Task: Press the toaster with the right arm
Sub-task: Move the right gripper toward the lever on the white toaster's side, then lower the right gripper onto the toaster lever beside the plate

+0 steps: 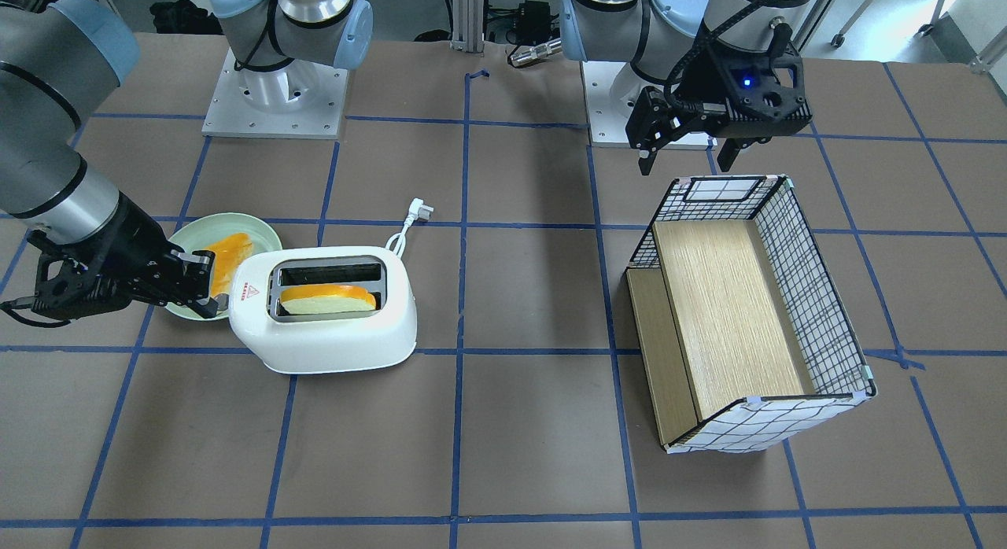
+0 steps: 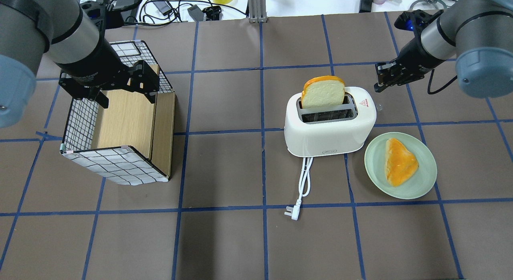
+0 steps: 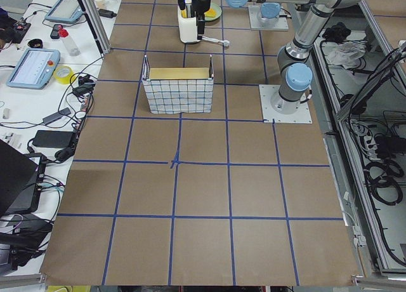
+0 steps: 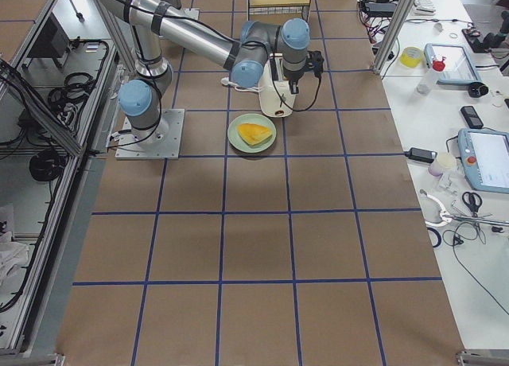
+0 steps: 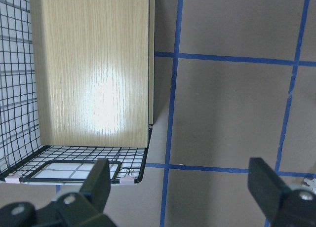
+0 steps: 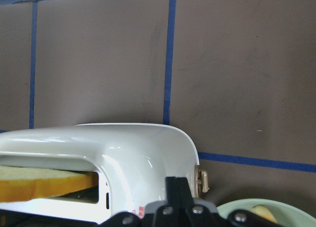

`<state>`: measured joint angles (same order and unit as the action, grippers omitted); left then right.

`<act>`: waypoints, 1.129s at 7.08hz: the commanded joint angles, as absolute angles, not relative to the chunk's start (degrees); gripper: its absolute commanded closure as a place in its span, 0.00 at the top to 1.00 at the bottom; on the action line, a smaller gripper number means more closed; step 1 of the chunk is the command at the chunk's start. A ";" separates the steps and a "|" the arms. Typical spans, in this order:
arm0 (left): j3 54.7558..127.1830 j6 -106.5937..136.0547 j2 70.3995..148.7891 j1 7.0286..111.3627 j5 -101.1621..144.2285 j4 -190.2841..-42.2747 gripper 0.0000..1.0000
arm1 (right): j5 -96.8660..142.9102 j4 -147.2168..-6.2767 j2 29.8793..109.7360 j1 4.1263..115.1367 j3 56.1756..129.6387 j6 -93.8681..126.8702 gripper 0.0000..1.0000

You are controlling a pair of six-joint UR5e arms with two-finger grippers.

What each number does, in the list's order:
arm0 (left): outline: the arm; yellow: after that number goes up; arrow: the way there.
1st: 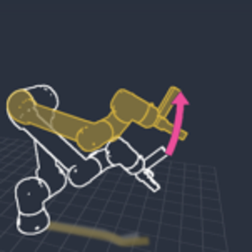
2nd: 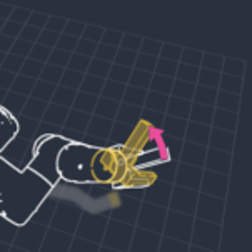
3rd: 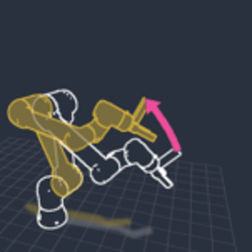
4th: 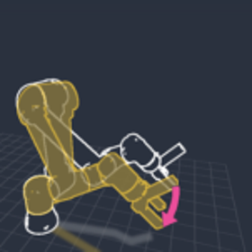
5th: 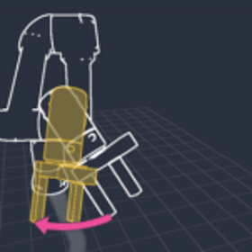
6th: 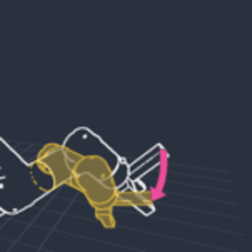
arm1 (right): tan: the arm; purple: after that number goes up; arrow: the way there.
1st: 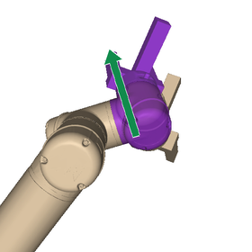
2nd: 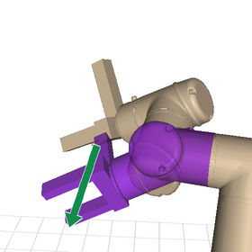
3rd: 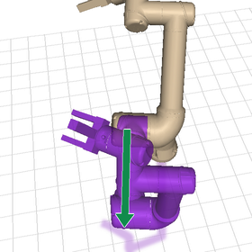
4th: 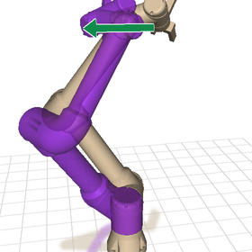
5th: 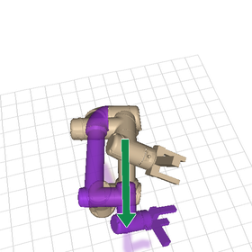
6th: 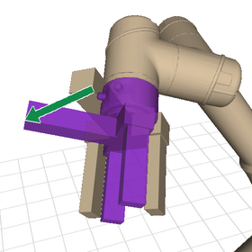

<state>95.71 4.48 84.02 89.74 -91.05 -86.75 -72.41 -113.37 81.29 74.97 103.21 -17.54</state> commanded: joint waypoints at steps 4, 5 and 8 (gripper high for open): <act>95.71 4.48 84.02 89.74 -91.05 -86.75 1.00 | -74.00 -112.85 80.60 74.88 105.56 -19.25 0.00; 95.71 4.48 84.02 89.74 -91.05 -86.75 1.00 | -74.00 -113.03 80.33 74.97 105.56 -19.34 0.00; 95.71 4.48 84.02 89.74 -91.05 -86.75 1.00 | -75.22 -111.89 79.10 74.80 105.38 -20.57 0.00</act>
